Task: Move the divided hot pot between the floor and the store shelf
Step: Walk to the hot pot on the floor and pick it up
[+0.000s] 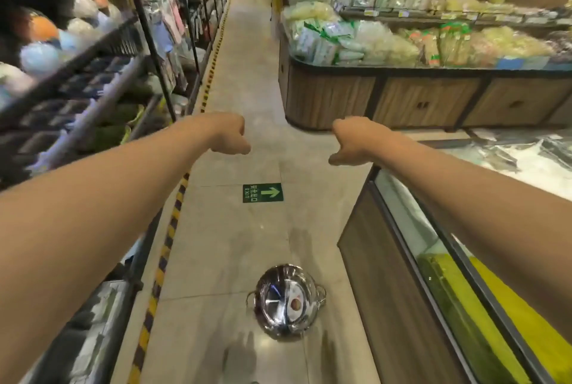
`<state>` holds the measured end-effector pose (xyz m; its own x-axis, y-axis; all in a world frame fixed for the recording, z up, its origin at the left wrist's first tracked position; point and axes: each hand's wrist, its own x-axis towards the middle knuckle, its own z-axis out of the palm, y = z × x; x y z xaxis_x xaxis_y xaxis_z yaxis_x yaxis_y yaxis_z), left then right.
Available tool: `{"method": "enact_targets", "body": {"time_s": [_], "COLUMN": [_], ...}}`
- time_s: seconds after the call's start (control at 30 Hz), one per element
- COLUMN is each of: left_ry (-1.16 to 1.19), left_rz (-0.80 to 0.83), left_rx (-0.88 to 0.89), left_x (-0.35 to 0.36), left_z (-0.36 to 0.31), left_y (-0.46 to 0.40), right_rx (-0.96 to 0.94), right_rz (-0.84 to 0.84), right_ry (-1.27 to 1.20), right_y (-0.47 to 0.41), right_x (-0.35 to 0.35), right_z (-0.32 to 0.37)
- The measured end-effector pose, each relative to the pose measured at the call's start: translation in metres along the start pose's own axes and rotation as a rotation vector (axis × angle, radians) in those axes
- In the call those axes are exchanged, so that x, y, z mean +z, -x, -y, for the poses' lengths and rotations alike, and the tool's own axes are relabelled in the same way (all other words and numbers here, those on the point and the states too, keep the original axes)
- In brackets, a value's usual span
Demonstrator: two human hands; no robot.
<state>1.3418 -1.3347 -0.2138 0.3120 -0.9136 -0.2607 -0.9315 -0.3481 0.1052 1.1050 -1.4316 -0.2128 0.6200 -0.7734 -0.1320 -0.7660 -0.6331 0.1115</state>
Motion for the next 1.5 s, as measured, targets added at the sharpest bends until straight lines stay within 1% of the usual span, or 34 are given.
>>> {"method": "enact_targets", "body": {"time_s": [0.13,0.2,0.27,0.33,0.4,0.43,0.47,0.53,0.57,0.6,0.63,0.67,0.7,0.73,0.77,0.8,0.83,0.87,0.9,0.93,0.97,1.0,1.03,1.1,1.13,1.2,1.27,1.33,1.5], "left_ry": [0.024,0.037,0.038,0.046,0.01,0.015,0.051,0.013,0.017,0.02,0.013,0.004,-0.008,-0.023,-0.002,-0.021,-0.036,-0.026,-0.021,-0.021,-0.022,-0.014,0.017,0.078,0.088,0.125,0.096,0.078,0.141], "left_rz": [0.119,0.17,0.185,0.19,0.225,0.283,0.304,0.316,0.347,0.316,0.318,0.371,0.368,0.355,0.357,0.34,0.34,0.366,0.35,0.338,0.353,0.333,0.31,0.33,0.311,0.373,0.354,0.305,0.197], "left_rx": [-0.028,-0.061,-0.077,-0.091,-0.127,-0.148,-0.161,-0.142,-0.156,-0.118,-0.115,-0.127,-0.113,-0.113,-0.12,-0.089,-0.08,-0.099,-0.09,-0.085,-0.122,-0.132,-0.124,-0.154,-0.132,-0.137,-0.146,-0.17,-0.216], "left_x": [0.079,0.134,0.196,0.268,0.344,0.404,0.464,0.488,0.544,0.599,0.603,0.658,0.707,0.712,0.754,0.794,0.797,0.832,0.867,0.869,0.894,0.917,0.917,0.948,0.946,0.963,0.969,0.973,0.983], "left_z": [0.011,0.015,0.021,0.027,0.035,0.039,0.045,0.048,0.052,0.058,0.062,0.064,0.066,0.073,0.077,0.08,0.082,0.088,0.093,0.094,0.099,0.103,0.1,0.103,0.099,0.101,0.099,0.097,0.09], "left_y": [-0.055,-0.079,-0.105,-0.131,-0.147,-0.17,-0.194,-0.185,-0.2,-0.224,-0.227,-0.238,-0.247,-0.251,-0.262,-0.272,-0.272,-0.282,-0.289,-0.29,-0.298,-0.302,-0.304,-0.309,-0.309,-0.303,-0.298,-0.294,-0.293], "right_rx": [-0.018,-0.024,-0.015,0.004,0.025,0.045,0.049,0.072,0.095,0.077,0.074,0.099,0.091,0.098,0.128,0.118,0.124,0.144,0.14,0.153,0.19,0.203,0.213,0.236,0.225,0.241,0.289,0.342,0.355], "right_rz": [0.14,0.189,0.22,0.257,0.322,0.369,0.388,0.416,0.443,0.433,0.419,0.466,0.461,0.46,0.477,0.467,0.464,0.472,0.453,0.432,0.437,0.411,0.39,0.381,0.35,0.374,0.351,0.34,0.236], "right_ry": [-0.018,-0.049,-0.068,-0.13,-0.133,-0.161,-0.172,-0.167,-0.19,-0.182,-0.203,-0.206,-0.2,-0.201,-0.217,-0.197,-0.181,-0.182,-0.159,-0.159,-0.162,-0.146,-0.143,-0.145,-0.124,-0.12,-0.15,-0.209,-0.318], "right_y": [-0.05,-0.07,-0.083,-0.092,-0.094,-0.104,-0.115,-0.103,-0.106,-0.117,-0.122,-0.126,-0.129,-0.131,-0.136,-0.14,-0.142,-0.151,-0.16,-0.164,-0.174,-0.18,-0.184,-0.192,-0.192,-0.189,-0.186,-0.183,-0.176], "right_x": [0.093,0.154,0.223,0.294,0.365,0.426,0.485,0.51,0.568,0.627,0.638,0.697,0.752,0.761,0.807,0.851,0.854,0.89,0.924,0.925,0.95,0.976,0.975,1.01,1.008,1.022,1.026,1.03,1.038], "right_z": [-0.002,0.002,0.006,0.008,0.011,0.012,0.012,0.01,0.013,0.014,0.009,0.014,0.019,0.016,0.017,0.018,0.014,0.015,0.015,0.009,0.008,0.008,0.005,0.011,0.012,0.02,0.018,0.016,0.011]}}
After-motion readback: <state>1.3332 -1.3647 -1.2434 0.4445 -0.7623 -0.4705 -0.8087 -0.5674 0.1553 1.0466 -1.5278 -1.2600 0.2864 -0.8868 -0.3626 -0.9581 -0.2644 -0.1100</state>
